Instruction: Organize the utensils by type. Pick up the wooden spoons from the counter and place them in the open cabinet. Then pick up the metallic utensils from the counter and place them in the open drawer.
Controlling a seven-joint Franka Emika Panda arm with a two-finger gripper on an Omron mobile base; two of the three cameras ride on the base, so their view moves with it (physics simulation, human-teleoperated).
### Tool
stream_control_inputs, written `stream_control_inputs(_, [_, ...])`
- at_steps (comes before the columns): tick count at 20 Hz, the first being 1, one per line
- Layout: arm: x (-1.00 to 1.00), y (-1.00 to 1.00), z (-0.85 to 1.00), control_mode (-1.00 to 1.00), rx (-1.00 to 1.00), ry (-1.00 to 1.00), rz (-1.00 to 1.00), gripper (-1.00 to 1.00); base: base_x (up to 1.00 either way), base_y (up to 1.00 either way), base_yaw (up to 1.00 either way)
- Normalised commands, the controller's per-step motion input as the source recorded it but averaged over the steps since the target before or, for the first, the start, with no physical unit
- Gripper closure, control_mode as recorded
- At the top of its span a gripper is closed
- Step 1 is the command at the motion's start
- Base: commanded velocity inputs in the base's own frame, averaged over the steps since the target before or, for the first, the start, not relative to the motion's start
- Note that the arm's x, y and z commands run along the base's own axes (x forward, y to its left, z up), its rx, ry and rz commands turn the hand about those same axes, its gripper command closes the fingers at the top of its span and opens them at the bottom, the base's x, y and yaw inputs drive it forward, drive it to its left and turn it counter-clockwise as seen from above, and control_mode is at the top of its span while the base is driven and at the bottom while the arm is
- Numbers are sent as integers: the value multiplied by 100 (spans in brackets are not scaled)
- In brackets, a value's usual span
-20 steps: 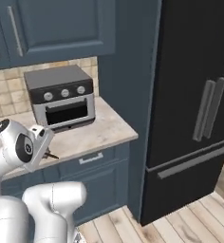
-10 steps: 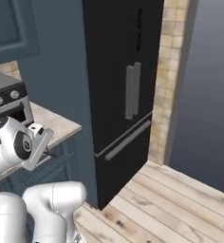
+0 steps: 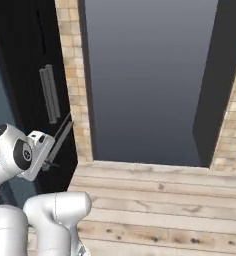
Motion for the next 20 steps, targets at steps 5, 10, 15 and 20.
stream_control_inputs(5, [0, 0, 0, 100, 0, 0, 0, 100, 10, -7, -87])
stream_control_inputs(10, [0, 0, 0, 100, 0, 0, 0, 100, 10, -12, -86])
stream_control_inputs(15, [0, 0, 0, 100, 0, 0, 0, 100, 22, -6, -81])
stream_control_inputs(20, [0, 0, 0, 100, 0, 0, 0, 100, 39, 1, -66])
